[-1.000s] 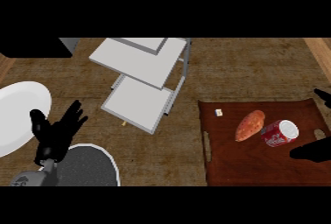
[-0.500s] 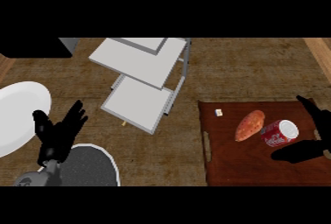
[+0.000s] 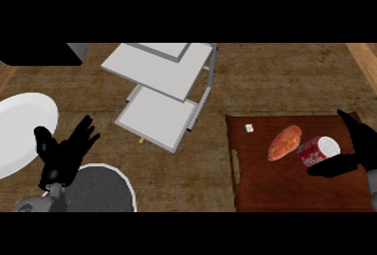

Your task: Pick the can from the tray and place it in the tiered shelf

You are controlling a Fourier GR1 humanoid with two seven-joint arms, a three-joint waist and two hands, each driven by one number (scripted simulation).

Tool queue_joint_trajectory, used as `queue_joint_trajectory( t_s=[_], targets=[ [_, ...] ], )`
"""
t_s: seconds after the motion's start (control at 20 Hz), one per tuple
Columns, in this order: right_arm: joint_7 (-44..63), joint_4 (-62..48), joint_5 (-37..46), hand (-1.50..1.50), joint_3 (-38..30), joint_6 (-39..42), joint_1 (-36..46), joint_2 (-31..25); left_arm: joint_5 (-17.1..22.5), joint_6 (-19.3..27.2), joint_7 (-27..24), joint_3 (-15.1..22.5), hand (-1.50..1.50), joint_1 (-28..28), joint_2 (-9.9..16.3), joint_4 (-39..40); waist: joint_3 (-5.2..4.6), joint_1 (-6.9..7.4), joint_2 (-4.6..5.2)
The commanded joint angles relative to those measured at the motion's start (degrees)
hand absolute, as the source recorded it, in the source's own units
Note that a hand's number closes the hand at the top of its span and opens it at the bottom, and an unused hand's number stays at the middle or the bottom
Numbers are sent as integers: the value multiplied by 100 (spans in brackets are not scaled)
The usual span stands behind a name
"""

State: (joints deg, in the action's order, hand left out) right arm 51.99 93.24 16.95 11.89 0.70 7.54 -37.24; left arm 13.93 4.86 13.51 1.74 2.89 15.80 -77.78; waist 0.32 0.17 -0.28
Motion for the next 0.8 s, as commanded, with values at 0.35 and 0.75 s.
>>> queue_joint_trajectory(
  t_s=[0.35, 0.75],
  targets=[
    [-951, -498, 688, -150, -386, -102, -188, 688, 39, -336, 537, -358, 0, 50, 120, -48, -32, -26, 25],
    [-1553, -1414, 734, 150, 123, 915, 279, 809, -145, -302, 166, -357, 0, 93, -85, 219, -33, 52, 53]
  ],
)
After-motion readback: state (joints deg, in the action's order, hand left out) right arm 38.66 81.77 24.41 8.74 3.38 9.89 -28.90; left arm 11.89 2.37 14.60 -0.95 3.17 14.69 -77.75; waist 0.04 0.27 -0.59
